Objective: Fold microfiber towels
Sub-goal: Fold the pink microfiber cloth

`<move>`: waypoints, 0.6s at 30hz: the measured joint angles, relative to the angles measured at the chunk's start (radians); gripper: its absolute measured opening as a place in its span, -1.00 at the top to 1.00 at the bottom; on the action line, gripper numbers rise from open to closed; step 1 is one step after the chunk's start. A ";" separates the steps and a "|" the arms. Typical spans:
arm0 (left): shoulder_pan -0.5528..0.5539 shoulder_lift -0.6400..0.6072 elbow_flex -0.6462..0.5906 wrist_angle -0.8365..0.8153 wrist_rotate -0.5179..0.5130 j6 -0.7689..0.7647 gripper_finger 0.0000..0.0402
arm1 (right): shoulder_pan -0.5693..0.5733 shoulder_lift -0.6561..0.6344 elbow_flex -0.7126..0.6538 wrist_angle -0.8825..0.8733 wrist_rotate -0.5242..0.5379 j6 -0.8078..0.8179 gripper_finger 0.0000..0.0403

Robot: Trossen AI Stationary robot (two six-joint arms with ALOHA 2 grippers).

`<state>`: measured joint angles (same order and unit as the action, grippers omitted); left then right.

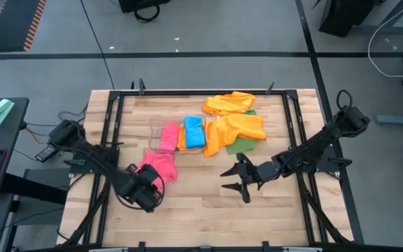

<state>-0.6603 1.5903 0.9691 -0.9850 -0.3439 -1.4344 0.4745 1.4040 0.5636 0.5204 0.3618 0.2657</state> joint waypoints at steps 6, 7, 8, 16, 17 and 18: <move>0.024 0.063 0.000 -0.036 -0.002 -0.013 0.14 | 0.030 0.000 0.000 0.002 0.017 0.020 0.00; 0.024 0.068 0.000 -0.036 -0.007 -0.013 0.18 | 0.038 0.000 0.000 -0.001 0.024 0.020 0.00; 0.024 0.070 0.000 -0.036 -0.018 -0.010 0.24 | 0.045 0.000 0.000 -0.003 0.033 0.020 0.00; 0.009 0.064 0.013 0.027 -0.087 0.093 0.91 | 0.072 0.000 0.000 -0.012 0.060 0.015 0.00; 0.002 0.064 0.029 0.051 -0.115 0.118 0.93 | 0.072 0.000 0.000 -0.012 0.060 0.015 0.00; -0.005 0.063 0.049 0.080 -0.151 0.157 0.93 | 0.072 0.000 0.000 -0.013 0.060 0.017 0.00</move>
<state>-0.6656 1.6535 1.0184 -0.9046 -0.4947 -1.2769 0.5468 1.4040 0.5636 0.5077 0.4217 0.2829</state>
